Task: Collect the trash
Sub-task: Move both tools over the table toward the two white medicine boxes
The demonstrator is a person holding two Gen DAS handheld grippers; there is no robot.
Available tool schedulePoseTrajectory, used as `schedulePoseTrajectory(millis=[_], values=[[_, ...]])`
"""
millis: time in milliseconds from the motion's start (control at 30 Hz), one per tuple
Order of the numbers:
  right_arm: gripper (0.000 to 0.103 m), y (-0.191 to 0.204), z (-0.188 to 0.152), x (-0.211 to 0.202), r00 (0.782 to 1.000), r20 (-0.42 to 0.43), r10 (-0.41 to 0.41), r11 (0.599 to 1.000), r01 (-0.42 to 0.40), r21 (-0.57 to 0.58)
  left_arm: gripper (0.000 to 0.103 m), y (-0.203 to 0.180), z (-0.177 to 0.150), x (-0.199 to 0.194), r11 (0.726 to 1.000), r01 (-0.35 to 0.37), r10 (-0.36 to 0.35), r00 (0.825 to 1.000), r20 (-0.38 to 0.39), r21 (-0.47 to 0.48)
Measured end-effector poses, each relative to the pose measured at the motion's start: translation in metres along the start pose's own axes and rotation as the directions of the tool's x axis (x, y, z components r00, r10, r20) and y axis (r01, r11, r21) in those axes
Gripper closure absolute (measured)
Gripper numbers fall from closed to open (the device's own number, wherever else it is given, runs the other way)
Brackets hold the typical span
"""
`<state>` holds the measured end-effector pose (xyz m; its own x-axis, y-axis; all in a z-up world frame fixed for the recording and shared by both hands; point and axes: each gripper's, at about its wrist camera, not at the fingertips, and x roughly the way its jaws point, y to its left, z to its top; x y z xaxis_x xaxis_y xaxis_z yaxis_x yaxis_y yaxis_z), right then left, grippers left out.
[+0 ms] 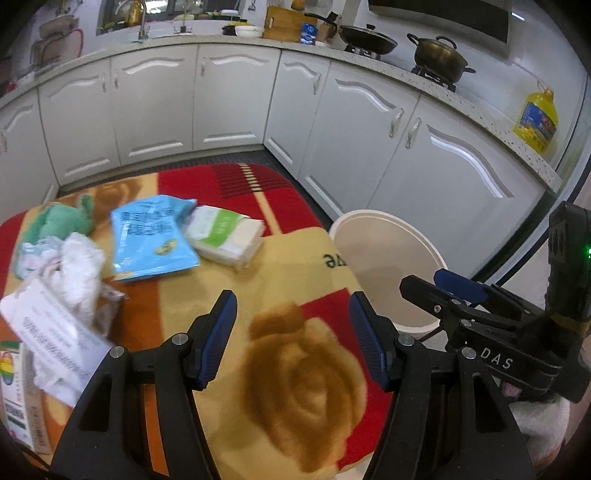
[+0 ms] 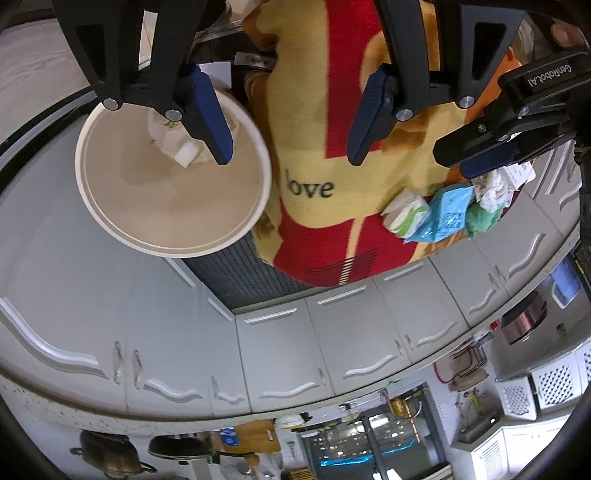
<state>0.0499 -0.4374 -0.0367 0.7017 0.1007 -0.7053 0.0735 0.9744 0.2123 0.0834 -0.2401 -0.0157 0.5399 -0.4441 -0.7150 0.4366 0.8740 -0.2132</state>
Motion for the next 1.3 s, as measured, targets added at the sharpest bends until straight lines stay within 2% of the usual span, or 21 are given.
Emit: schedulePoseTrajectory(millis=[300, 433, 600, 667, 733, 900, 1300], values=[[0.040, 0.032, -0.002, -0.001, 0.999, -0.008, 0.032, 0.998, -0.032, -0.049, 0.041, 0.044, -0.015, -0.036, 0.998, -0.032, 0.033, 0.999, 0.009, -0.050], [0.035, 0.047, -0.001, -0.001, 0.998, -0.016, 0.066, 0.996, -0.066, -0.056, 0.041, 0.068, -0.024, -0.056, 0.996, -0.045, 0.046, 0.999, 0.011, -0.082], [0.035, 0.072, -0.004, 0.001, 0.993, -0.029, 0.111, 0.990, -0.113, -0.089, 0.038, 0.100, -0.040, -0.079, 0.993, -0.058, 0.059, 0.998, -0.002, -0.100], [0.034, 0.080, -0.005, 0.004, 0.989, -0.042, 0.141, 0.985, -0.144, -0.096, 0.037, 0.110, -0.047, -0.087, 0.992, -0.070, 0.070, 0.998, -0.007, -0.106], [0.029, 0.090, -0.006, 0.007, 0.983, -0.060, 0.175, 0.978, -0.180, -0.102, 0.035, 0.123, -0.055, -0.096, 0.990, -0.076, 0.075, 0.997, -0.011, -0.115], [0.028, 0.121, -0.013, 0.017, 0.969, -0.100, 0.228, 0.955, -0.243, -0.172, 0.031, 0.154, -0.070, -0.108, 0.984, -0.117, 0.114, 0.993, -0.032, -0.137], [0.025, 0.181, -0.024, 0.038, 0.938, -0.176, 0.298, 0.900, -0.337, -0.277, 0.031, 0.210, -0.082, -0.104, 0.951, -0.178, 0.164, 0.983, -0.077, -0.253]])
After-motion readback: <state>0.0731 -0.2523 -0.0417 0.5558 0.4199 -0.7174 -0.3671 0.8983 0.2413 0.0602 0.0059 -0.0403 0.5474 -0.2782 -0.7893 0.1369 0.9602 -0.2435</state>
